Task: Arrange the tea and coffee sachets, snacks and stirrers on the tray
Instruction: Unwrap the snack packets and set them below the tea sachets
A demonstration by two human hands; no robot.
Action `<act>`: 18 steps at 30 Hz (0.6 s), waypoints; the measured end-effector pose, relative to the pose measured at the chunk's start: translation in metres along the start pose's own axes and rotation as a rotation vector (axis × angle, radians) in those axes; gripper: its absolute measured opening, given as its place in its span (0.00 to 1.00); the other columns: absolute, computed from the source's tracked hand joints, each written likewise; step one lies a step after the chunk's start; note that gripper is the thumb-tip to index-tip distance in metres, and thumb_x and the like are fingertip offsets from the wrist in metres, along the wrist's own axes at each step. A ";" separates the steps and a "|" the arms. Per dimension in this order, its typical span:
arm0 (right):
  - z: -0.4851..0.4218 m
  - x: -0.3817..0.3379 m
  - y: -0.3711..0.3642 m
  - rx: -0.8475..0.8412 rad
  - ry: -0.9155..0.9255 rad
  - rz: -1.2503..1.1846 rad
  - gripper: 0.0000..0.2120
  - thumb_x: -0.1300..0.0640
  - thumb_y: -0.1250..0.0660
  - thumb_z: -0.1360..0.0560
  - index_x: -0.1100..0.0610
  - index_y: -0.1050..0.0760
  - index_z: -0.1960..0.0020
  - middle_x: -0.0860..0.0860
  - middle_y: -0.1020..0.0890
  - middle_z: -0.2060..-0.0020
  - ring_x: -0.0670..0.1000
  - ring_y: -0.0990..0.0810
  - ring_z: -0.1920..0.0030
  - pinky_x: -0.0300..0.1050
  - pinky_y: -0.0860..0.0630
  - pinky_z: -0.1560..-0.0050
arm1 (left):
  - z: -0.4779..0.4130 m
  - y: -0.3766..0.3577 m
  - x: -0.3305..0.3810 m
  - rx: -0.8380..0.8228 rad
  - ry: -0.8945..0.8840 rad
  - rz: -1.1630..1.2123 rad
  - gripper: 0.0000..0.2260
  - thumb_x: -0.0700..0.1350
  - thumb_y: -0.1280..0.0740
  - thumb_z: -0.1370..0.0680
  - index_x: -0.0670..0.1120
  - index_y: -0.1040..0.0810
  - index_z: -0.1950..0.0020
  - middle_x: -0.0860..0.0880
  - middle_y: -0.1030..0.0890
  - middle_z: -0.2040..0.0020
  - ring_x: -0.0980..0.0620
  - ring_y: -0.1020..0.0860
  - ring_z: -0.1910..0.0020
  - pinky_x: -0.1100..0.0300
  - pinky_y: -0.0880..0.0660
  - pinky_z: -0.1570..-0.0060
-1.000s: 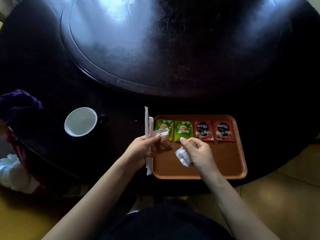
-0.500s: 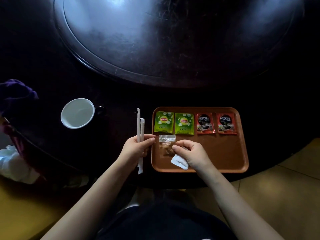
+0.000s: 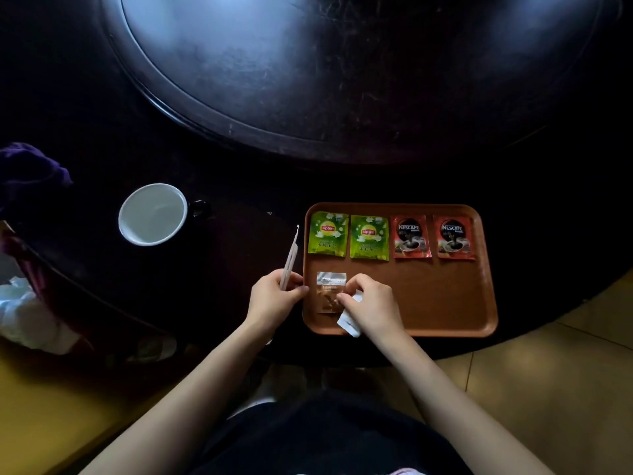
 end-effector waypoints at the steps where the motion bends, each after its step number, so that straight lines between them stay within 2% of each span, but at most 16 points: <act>1: -0.001 -0.001 -0.001 -0.014 0.001 0.013 0.05 0.53 0.32 0.29 0.54 0.26 0.58 0.54 0.17 0.51 0.55 0.21 0.46 0.46 0.26 0.53 | 0.000 0.000 0.000 0.001 0.002 -0.002 0.05 0.43 0.28 0.30 0.46 0.20 0.55 0.51 0.19 0.59 0.55 0.20 0.57 0.59 0.22 0.55; 7: -0.002 -0.003 -0.005 -0.038 -0.012 0.036 0.06 0.52 0.33 0.29 0.54 0.27 0.56 0.54 0.18 0.51 0.56 0.22 0.48 0.46 0.27 0.54 | 0.000 0.001 0.001 0.005 -0.021 -0.014 0.06 0.42 0.28 0.30 0.46 0.21 0.55 0.52 0.20 0.61 0.56 0.21 0.59 0.64 0.24 0.59; 10: -0.001 -0.003 -0.004 -0.051 -0.030 0.011 0.06 0.52 0.34 0.28 0.55 0.27 0.56 0.53 0.19 0.52 0.54 0.23 0.49 0.45 0.28 0.55 | 0.002 0.003 0.002 0.031 -0.012 -0.013 0.06 0.43 0.29 0.30 0.45 0.20 0.54 0.50 0.18 0.59 0.53 0.20 0.57 0.57 0.22 0.54; 12: -0.002 -0.004 0.001 -0.083 -0.056 -0.092 0.06 0.53 0.37 0.26 0.56 0.25 0.56 0.51 0.20 0.56 0.52 0.24 0.53 0.44 0.30 0.58 | 0.006 0.010 0.008 0.088 -0.029 0.011 0.06 0.44 0.30 0.28 0.46 0.20 0.53 0.50 0.18 0.58 0.53 0.20 0.56 0.55 0.21 0.53; 14: -0.001 -0.005 0.010 -0.110 -0.080 -0.244 0.08 0.56 0.40 0.25 0.58 0.23 0.54 0.51 0.21 0.59 0.50 0.25 0.58 0.42 0.31 0.62 | 0.013 0.013 0.021 0.109 -0.097 0.015 0.05 0.45 0.31 0.27 0.46 0.20 0.54 0.50 0.18 0.59 0.54 0.20 0.57 0.58 0.22 0.56; 16: 0.003 -0.008 0.021 -0.127 -0.080 -0.345 0.10 0.58 0.42 0.24 0.58 0.22 0.52 0.50 0.21 0.61 0.47 0.26 0.62 0.41 0.31 0.64 | 0.019 0.009 0.034 0.033 -0.137 0.015 0.05 0.47 0.30 0.28 0.47 0.20 0.55 0.51 0.18 0.59 0.55 0.20 0.57 0.60 0.22 0.58; 18: 0.009 -0.012 0.031 -0.141 -0.057 -0.407 0.09 0.59 0.42 0.24 0.57 0.23 0.51 0.50 0.21 0.61 0.47 0.25 0.63 0.40 0.30 0.65 | 0.025 -0.005 0.042 -0.146 -0.076 0.062 0.08 0.49 0.30 0.29 0.48 0.19 0.53 0.51 0.17 0.59 0.55 0.19 0.58 0.59 0.21 0.58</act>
Point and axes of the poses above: each hand's wrist, its own z-axis away from the middle knuckle, its own y-axis out of the back of the hand, x = y × z, the point moved 6 cm from there along -z, towards the middle knuckle
